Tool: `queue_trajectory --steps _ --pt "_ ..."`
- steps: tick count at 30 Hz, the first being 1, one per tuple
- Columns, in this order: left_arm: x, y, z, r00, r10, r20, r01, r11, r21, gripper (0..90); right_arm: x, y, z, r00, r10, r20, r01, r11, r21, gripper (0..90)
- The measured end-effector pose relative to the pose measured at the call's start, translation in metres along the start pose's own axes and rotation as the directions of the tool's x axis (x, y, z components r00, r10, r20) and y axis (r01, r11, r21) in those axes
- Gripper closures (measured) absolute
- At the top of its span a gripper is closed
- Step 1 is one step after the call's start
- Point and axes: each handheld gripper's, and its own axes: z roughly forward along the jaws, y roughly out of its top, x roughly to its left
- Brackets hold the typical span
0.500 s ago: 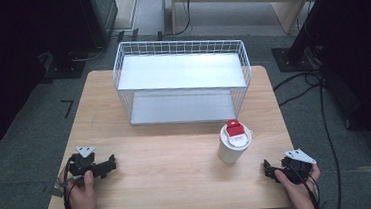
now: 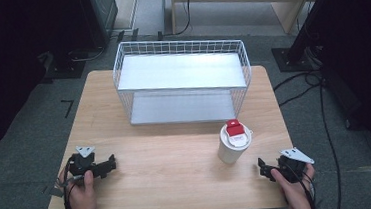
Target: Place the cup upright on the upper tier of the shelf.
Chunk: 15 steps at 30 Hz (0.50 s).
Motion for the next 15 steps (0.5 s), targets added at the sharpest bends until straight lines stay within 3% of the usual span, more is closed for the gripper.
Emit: queue_trajectory --steps 5,15 --pt "0.000 0.000 0.000 1.0000 0.000 0.000 0.000 1.0000 0.000 0.0 0.014 0.004 -0.001 0.9987 -0.007 -0.051 0.005 1.000 -0.026 0.0" --pt "0.000 0.000 0.000 1.0000 0.000 0.000 0.000 1.0000 0.000 0.0 0.037 0.010 0.000 0.9928 -0.042 -0.112 0.036 0.998 -0.059 0.0"
